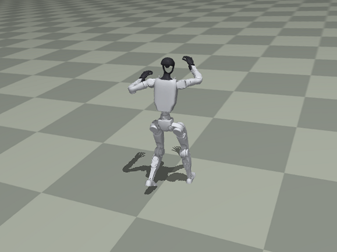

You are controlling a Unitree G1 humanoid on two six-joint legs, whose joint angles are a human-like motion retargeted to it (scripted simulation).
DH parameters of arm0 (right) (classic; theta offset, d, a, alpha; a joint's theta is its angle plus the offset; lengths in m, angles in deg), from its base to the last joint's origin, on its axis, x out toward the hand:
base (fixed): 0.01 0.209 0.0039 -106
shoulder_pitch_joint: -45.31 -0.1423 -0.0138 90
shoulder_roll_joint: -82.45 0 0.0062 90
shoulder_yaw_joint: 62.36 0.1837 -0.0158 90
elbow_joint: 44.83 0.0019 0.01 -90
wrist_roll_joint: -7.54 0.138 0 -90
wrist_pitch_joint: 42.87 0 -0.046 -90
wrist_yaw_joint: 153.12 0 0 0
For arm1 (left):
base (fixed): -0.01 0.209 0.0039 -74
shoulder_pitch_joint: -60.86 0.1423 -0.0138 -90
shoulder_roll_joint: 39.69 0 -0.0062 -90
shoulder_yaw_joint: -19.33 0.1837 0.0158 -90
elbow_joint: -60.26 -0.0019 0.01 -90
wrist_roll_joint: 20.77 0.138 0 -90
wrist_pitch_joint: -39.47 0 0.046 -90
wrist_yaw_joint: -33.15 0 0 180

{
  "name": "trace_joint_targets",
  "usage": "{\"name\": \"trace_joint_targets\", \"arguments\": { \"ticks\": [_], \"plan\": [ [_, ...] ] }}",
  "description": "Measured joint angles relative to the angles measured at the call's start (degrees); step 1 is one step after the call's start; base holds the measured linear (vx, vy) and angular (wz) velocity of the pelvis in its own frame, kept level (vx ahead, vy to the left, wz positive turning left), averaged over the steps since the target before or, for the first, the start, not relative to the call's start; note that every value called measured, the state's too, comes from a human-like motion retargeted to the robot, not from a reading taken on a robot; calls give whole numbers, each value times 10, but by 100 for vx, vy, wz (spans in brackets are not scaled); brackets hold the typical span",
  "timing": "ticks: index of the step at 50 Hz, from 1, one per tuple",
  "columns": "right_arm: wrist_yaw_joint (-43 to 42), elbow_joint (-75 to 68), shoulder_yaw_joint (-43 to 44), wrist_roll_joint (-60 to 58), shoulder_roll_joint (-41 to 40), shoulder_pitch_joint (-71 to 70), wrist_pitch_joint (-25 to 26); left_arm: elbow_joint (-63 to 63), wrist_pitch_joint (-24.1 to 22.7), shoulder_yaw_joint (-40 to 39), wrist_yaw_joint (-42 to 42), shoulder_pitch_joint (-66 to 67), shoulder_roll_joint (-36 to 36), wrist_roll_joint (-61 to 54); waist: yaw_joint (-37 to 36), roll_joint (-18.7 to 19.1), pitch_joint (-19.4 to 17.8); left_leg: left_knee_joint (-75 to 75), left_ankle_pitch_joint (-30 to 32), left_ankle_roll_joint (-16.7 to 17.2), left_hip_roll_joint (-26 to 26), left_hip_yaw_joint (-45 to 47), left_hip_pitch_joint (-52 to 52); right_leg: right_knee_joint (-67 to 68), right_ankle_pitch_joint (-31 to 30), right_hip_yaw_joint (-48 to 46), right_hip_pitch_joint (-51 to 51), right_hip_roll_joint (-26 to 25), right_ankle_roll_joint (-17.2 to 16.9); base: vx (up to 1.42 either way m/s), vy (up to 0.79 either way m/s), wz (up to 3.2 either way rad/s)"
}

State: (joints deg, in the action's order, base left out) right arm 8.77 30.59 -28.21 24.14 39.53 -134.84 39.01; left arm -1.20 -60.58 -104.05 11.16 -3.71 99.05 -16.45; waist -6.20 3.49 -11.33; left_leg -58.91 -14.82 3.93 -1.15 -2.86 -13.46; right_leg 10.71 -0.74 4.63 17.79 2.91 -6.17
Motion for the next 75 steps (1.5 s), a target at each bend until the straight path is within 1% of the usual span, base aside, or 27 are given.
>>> {"name": "trace_joint_targets", "arguments": {
  "ticks": [2, 3, 5, 7, 8, 10, 12, 13, 15, 18, 20, 23, 28, 35, 47, 55, 66, 75],
  "plan": [
    [22, 96, 5, -26, 82, -4, 9, -28, 19, -57, 10, 26, 34, 4, 6, 16, -16, -82, -20, -10, -21, -3, -25, 151, 90, -17, 41, -17, 13, 56, -9, 8],
    [29, 137, 18, -38, 120, 9, 11, -41, 23, -75, 16, 35, 42, 2, 14, 18, -22, -104, -32, -19, -29, 2, -33, 207, 124, -26, 53, -15, 8, 55, -8, 37],
    [35, 202, 67, -59, 186, 67, 14, -57, 20, -92, 27, 46, 36, -9, 38, 20, -27, -100, -54, -40, -49, 21, -43, 247, 151, -43, 47, -5, -9, 52, -5, 61],
    [39, 259, 234, -80, 227, 261, 17, -69, 4, -84, 36, 43, 18, -20, 62, 18, -22, -18, -62, -48, -63, 46, -37, 202, 135, -58, 8, 4, -28, 46, -1, 59],
    [43, 278, 347, -89, 227, 393, 15, -69, -4, -86, 38, 50, 10, -22, 72, 10, -15, 45, -60, -46, -62, 58, -30, 167, 120, -62, -13, 9, -35, 42, 2, 37],
    [57, 316, 594, -106, 193, 683, 7, -64, -19, -102, 40, 79, 7, -18, 84, -17, 2, 203, -36, -29, -43, 68, -10, 97, 88, -65, -49, 21, -47, 40, 4, 13],
    [87, 367, 824, -119, 127, 959, -1, -57, -27, -119, 42, 102, 33, 1, 71, -42, 21, 359, 21, -4, -22, 54, 13, 39, 65, -67, -72, 27, -54, 38, 7, -13],
    [103, 385, 899, -124, 100, 1055, -3, -56, -28, -126, 43, 113, 46, 16, 66, -47, 30, 414, 50, 5, -17, 43, 20, 16, 59, -68, -82, 26, -55, 36, 8, -19],
    [133, 405, 996, -142, 65, 1187, -2, -57, -25, -148, 49, 139, 67, 53, 63, -52, 46, 464, 82, 9, -13, 31, 27, -18, 56, -68, -99, 25, -56, 34, 10, -18],
    [166, 411, 1066, -168, 45, 1287, -1, -69, -22, -180, 64, 175, 85, 99, 68, -59, 58, 453, 68, 0, -11, 42, 36, -39, 69, -62, -120, 28, -58, 30, 12, -23],
    [177, 412, 1088, -183, 36, 1319, -3, -77, -25, -190, 74, 191, 86, 117, 69, -61, 65, 447, 56, -2, -12, 54, 45, -48, 74, -55, -132, 28, -61, 26, 12, -42],
    [185, 410, 1094, -197, 25, 1326, -5, -88, -32, -188, 88, 201, 80, 122, 60, -64, 74, 456, 55, 5, -16, 80, 64, -64, 65, -46, -144, 27, -64, 22, 10, -66],
    [187, 410, 1076, -200, 22, 1299, -1, -93, -29, -177, 104, 192, 64, 110, 36, -75, 90, 486, 55, 19, -15, 127, 99, -75, 59, -28, -149, 29, -66, 17, 8, -74],
    [189, 416, 1054, -211, 35, 1258, 3, -85, -22, -169, 117, 151, 43, 102, 31, -80, 103, 522, 44, 15, -7, 153, 140, -57, 84, -3, -152, 34, -66, 12, 5, -32],
    [185, 425, 1050, -196, 30, 1246, -5, -74, -33, -171, 76, 128, 28, 102, 37, -71, 114, 537, 36, 16, -4, 156, 168, -66, 97, -4, -176, 36, -67, 7, 0, -2],
    [192, 418, 1056, -200, 30, 1247, -6, -71, -33, -177, 94, 132, 24, 106, 36, -67, 118, 542, 33, 16, -7, 149, 176, -71, 104, -11, -188, 34, -68, 0, 0, 0],
    [202, 427, 1076, -192, 17, 1258, -7, -70, -25, -190, 103, 130, -4, 109, 40, -64, 114, 539, 29, 15, -10, 133, 177, -71, 113, -28, -199, 32, -68, 0, 0, 0],
    [201, 423, 1085, -196, 13, 1260, -6, -62, -30, -184, 121, 133, 5, 99, 36, -58, 109, 538, 29, 16, -13, 130, 175, -73, 113, -31, -200, 29, -67, 0, 0, 0]
  ]
}}
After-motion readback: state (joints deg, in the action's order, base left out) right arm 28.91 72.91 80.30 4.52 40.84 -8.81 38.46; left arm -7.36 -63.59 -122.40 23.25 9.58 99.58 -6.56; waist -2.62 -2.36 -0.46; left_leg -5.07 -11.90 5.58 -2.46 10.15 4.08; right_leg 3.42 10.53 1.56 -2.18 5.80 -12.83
